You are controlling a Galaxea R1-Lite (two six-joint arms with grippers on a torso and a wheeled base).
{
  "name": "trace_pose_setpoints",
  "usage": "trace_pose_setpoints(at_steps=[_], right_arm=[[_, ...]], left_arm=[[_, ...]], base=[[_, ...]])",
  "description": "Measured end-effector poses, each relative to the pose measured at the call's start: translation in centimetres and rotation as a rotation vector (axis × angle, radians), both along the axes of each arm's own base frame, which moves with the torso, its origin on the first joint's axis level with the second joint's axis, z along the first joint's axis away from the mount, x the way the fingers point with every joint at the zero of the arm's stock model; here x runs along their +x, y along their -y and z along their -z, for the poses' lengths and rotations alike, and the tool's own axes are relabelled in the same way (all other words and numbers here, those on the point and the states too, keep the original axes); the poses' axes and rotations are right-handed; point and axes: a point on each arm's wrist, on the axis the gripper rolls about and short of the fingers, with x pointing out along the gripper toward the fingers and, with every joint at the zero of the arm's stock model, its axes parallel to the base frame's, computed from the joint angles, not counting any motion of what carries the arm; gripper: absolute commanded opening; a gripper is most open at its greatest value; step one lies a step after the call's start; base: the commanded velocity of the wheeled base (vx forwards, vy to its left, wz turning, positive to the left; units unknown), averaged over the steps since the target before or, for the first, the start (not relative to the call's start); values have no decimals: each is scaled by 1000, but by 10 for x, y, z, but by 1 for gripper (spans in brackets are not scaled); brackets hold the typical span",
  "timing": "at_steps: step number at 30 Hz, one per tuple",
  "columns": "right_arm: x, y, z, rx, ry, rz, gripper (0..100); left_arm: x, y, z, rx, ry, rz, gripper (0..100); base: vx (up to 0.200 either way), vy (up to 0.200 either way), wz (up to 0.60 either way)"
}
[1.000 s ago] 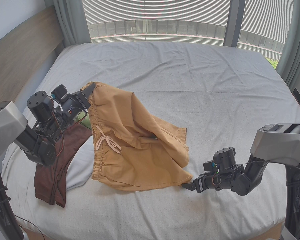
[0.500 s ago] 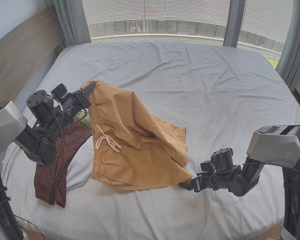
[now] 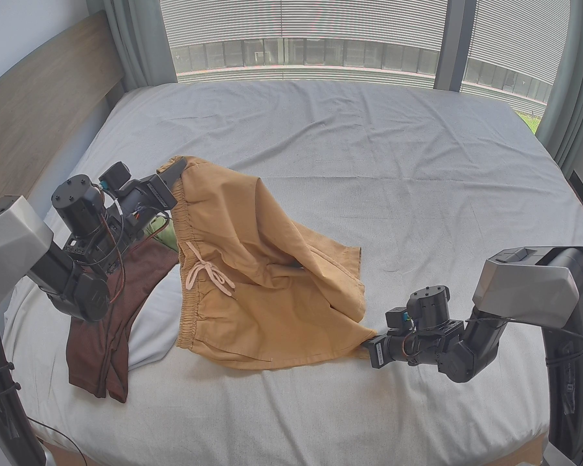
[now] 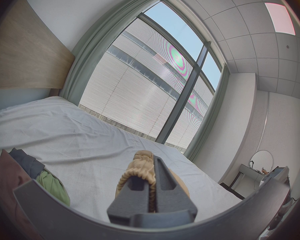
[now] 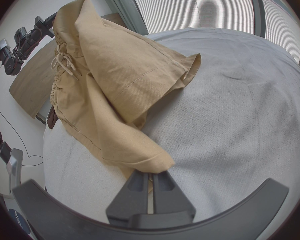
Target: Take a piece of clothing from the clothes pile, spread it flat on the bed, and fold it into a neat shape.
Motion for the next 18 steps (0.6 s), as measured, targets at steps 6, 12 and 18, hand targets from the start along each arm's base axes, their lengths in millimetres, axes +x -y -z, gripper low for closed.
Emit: trace_pose_setpoints(at_steps=[6, 12, 18], right_arm=[[-2, 10, -11, 5, 12, 24, 0], [1, 32, -31, 16, 48, 83, 0], [6, 49, -48, 25, 93, 128, 0]], left_arm=[[0, -1, -1, -2, 2, -2, 0], [-1, -3, -2, -7, 11, -7, 0], [-1, -4, -2, -9, 10, -9, 0]], base=[[0, 0, 0], [0, 0, 0], [0, 0, 0]])
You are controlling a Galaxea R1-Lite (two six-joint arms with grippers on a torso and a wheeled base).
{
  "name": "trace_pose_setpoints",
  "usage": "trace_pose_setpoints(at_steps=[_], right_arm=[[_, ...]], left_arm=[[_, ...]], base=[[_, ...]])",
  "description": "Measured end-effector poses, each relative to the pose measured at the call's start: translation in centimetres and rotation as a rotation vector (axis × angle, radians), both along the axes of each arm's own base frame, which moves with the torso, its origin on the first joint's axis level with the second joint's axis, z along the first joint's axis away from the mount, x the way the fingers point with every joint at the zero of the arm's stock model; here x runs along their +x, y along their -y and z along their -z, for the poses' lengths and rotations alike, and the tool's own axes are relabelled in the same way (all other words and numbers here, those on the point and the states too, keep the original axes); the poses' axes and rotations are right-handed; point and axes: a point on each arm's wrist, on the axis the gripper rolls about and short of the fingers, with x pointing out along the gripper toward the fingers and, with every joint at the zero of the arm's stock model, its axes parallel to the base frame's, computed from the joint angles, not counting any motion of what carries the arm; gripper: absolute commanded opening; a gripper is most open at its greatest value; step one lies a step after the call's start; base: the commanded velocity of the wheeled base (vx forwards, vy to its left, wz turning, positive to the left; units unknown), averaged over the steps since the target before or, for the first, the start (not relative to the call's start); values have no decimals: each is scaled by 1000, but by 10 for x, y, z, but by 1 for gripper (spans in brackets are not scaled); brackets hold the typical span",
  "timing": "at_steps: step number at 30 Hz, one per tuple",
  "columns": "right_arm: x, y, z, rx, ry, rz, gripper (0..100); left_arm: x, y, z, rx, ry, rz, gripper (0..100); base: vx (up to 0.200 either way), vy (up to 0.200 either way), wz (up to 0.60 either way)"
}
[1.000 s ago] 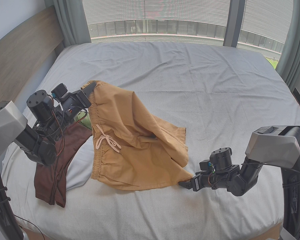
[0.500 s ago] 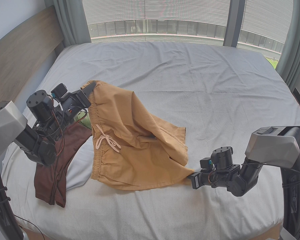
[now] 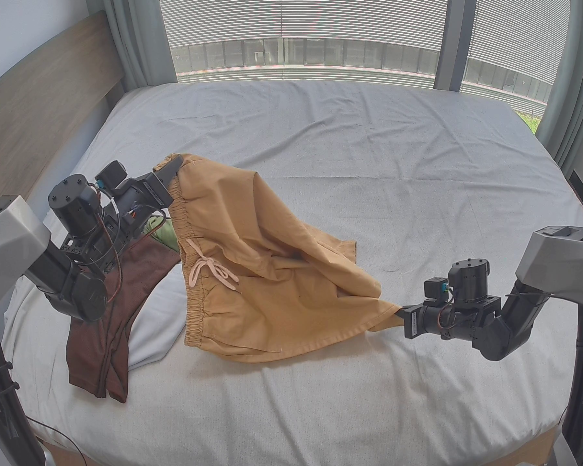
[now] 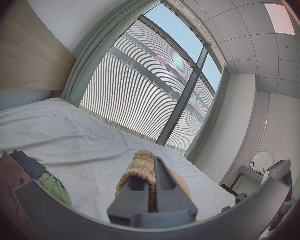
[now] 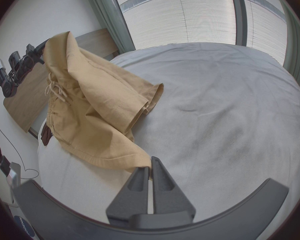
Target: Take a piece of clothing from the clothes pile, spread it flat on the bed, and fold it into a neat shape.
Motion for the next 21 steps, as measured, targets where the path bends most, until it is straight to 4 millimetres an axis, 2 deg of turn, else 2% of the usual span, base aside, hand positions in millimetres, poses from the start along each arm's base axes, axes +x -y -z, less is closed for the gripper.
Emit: trace_pose_setpoints(at_steps=[5, 13, 21], right_arm=[[2, 8, -14, 9, 38, 21, 0], [4, 17, -48, 9, 139, 31, 0], [0, 20, -75, 3, 220, 25, 0]], left_arm=[[-1, 0, 1, 0, -5, 1, 0], [-3, 5, 0, -2, -8, 14, 0], [-6, 7, 4, 1, -29, 19, 0]], base=[[0, 0, 0], [0, 0, 0], [0, 0, 0]])
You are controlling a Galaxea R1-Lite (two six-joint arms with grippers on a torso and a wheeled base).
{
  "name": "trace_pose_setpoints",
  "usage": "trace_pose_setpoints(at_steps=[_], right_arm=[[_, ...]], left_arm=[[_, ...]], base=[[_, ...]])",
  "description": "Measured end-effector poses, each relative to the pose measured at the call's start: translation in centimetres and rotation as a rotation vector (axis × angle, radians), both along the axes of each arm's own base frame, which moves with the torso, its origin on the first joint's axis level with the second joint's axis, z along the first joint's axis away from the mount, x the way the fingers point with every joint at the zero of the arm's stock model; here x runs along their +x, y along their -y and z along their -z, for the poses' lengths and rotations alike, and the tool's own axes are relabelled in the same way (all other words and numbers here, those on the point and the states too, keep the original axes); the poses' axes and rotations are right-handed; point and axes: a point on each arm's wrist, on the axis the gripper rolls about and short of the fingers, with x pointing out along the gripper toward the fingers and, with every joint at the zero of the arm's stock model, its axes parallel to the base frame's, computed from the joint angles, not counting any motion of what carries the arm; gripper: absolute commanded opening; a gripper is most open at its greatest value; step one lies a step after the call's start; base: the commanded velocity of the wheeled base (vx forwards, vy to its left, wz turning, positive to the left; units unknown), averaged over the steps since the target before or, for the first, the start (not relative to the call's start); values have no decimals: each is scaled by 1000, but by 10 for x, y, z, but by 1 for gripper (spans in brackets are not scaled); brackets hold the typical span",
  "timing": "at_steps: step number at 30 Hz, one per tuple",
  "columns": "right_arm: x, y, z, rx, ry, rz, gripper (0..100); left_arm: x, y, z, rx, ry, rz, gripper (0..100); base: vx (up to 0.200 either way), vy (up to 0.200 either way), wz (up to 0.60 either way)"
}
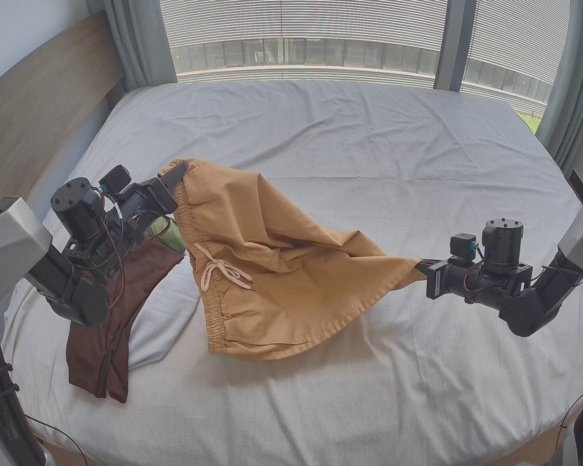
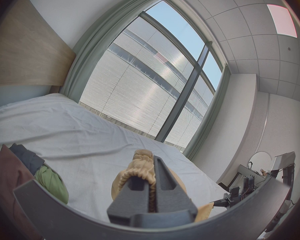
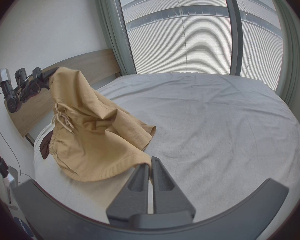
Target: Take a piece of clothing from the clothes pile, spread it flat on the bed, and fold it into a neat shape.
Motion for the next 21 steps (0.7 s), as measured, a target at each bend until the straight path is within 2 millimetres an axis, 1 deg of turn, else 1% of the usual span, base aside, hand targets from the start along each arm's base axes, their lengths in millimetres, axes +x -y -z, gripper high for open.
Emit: trace_pose_setpoints(at_steps=[4, 7, 14, 19, 21], right_arm=[[-4, -3, -3, -8, 7, -14, 0], [-8, -8, 4, -16, -10, -33, 0], [-15, -24, 42, -39, -94, -83, 0], [-27, -34, 74, -63, -164, -123, 0], [-31, -37, 83, -70, -184, -135, 0]], left_arm=[[-1, -1, 6, 4, -25, -2, 0], [-1, -1, 7, 3, -31, -2, 0], [-1, -3, 5, -15, -34, -3, 0], [0, -12, 4, -20, -32, -21, 0], [1, -15, 4, -19, -31, -27, 0]], base=[[0, 0, 0], [0, 0, 0], [0, 0, 0], [0, 0, 0], [0, 0, 0]])
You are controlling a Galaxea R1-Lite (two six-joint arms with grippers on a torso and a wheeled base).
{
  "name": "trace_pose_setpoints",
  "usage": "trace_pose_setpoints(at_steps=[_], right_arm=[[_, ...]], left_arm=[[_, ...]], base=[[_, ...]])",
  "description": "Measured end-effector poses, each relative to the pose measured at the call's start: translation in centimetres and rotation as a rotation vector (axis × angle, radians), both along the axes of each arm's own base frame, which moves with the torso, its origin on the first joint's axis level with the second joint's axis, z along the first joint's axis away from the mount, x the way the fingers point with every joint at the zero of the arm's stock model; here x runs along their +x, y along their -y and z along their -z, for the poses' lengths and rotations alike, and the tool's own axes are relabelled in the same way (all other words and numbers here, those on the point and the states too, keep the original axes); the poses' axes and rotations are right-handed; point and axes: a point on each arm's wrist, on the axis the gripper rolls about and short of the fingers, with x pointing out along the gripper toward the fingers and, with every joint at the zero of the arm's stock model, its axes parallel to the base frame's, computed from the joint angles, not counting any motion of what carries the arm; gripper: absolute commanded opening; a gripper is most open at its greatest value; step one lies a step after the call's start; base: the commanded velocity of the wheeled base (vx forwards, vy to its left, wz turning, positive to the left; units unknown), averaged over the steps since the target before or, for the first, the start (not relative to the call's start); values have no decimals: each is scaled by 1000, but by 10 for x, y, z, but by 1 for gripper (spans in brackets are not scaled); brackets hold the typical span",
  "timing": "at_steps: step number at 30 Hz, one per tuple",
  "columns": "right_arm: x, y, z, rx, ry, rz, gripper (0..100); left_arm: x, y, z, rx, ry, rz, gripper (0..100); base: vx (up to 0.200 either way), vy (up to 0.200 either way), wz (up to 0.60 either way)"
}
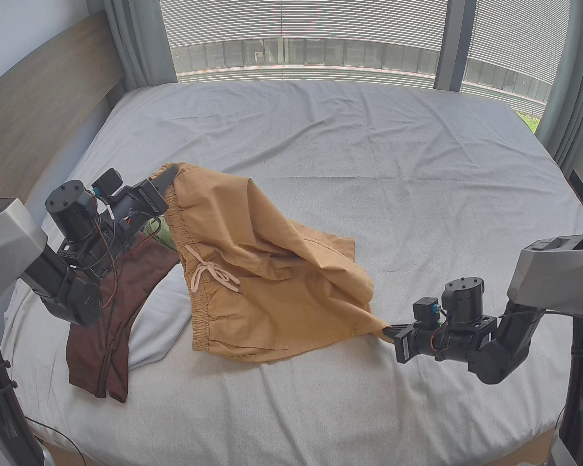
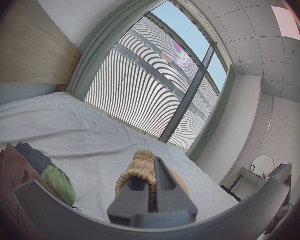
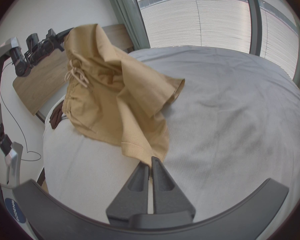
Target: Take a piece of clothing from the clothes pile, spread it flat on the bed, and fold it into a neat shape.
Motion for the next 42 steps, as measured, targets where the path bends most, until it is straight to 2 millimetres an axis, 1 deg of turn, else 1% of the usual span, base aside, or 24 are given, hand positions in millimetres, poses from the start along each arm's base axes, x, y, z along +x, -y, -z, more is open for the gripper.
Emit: trace_pose_setpoints(at_steps=[5, 10, 16, 25, 26, 29, 34, 37, 42], right_arm=[[-8, -6, 21, -19, -47, -26, 0], [-18, -5, 36, -44, -107, -35, 0], [-25, -4, 47, -47, -130, -44, 0], [-30, -3, 54, -33, -163, -74, 0], [-31, -2, 55, -32, -168, -76, 100], [-31, -2, 54, -24, -158, -76, 100], [-31, -3, 47, 19, -83, -86, 100], [-31, -1, 43, 58, -80, -107, 100], [-24, 2, 35, 128, -83, -67, 100]], left_arm=[[1, -4, 0, 1, 0, -8, 0], [1, -4, 0, 0, 3, -10, 0], [1, -5, 0, 0, 6, -10, 0], [0, -1, 0, 0, 8, 0, 0], [0, -1, 0, 1, 11, 1, 0], [0, -1, 0, 0, 12, 1, 0], [-1, -1, -1, 0, 17, 2, 0], [-1, -1, -1, -1, 24, 2, 0], [-2, -1, -2, -1, 26, 2, 0]], base=[[0, 0, 0], [0, 0, 0], [0, 0, 0], [0, 0, 0], [0, 0, 0], [0, 0, 0], [0, 0, 0], [0, 0, 0], [0, 0, 0]])
